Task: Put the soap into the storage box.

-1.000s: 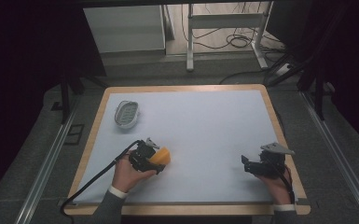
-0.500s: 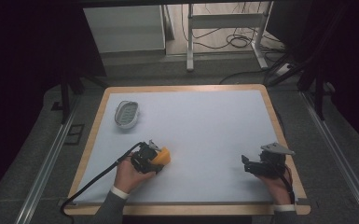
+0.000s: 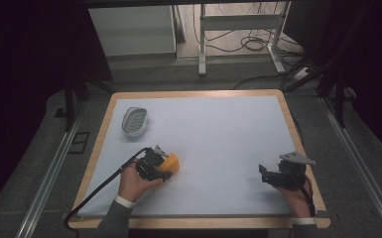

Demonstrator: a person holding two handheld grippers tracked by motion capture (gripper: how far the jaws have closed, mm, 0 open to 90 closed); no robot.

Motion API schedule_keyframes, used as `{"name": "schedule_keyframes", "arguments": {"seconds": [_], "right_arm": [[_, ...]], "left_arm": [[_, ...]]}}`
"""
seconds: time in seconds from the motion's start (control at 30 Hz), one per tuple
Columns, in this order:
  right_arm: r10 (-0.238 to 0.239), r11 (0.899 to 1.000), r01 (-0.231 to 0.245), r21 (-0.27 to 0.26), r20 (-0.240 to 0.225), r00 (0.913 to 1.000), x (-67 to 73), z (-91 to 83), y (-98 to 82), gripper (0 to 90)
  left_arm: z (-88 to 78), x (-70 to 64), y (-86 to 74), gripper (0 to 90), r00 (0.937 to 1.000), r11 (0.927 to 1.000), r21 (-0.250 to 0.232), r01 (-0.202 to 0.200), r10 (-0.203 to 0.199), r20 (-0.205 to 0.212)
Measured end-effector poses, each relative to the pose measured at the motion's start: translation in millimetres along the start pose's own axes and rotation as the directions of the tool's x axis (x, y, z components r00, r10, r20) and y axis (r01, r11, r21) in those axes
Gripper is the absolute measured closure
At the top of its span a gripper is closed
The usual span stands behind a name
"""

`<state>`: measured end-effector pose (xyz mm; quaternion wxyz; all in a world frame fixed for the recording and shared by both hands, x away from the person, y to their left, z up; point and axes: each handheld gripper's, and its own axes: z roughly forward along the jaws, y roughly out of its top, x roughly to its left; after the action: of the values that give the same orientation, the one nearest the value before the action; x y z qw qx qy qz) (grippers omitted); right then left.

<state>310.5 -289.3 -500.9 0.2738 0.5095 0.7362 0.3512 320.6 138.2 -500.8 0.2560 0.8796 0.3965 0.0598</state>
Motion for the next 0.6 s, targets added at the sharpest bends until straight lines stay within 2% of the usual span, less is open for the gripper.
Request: {"name": "schedule_keyframes", "arguments": {"seconds": [0.6], "right_arm": [[0.003,1.000,-0.003,0.009,0.000,1.0000,-0.3,1.4,-0.7,5.5]], "left_arm": [[-24.4,19.7,3.8,60.4,0.9988,0.9961,-0.073,0.049,-0.049,0.003]]}}
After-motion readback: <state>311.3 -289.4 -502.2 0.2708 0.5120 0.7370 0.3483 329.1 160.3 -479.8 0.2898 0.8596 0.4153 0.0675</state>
